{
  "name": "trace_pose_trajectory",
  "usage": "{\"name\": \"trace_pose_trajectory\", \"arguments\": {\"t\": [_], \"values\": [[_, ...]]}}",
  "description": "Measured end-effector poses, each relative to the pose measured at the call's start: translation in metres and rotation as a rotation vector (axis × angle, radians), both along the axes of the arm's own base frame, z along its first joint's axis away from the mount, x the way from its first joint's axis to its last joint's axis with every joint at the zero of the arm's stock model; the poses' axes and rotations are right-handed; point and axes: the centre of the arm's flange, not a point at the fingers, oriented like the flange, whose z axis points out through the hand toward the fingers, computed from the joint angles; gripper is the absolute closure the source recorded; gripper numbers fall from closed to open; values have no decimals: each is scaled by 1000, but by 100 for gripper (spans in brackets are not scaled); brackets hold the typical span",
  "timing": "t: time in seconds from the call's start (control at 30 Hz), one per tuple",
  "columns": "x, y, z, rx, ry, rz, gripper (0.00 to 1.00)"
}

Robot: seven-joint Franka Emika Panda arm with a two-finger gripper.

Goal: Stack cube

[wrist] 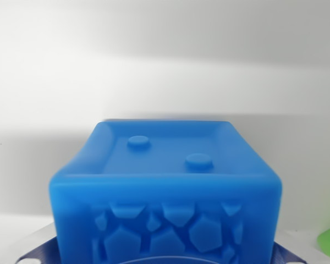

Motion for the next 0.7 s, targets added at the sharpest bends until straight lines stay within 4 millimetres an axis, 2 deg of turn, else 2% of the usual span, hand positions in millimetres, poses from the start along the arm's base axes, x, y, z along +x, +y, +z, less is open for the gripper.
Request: {"name": "trace_pose_trajectory", "arguments": {"t": [0.4, 0.7], "values": [[1, 0, 20, 1, -3, 0, 100], [1, 0, 45, 2, -6, 0, 100]]}}
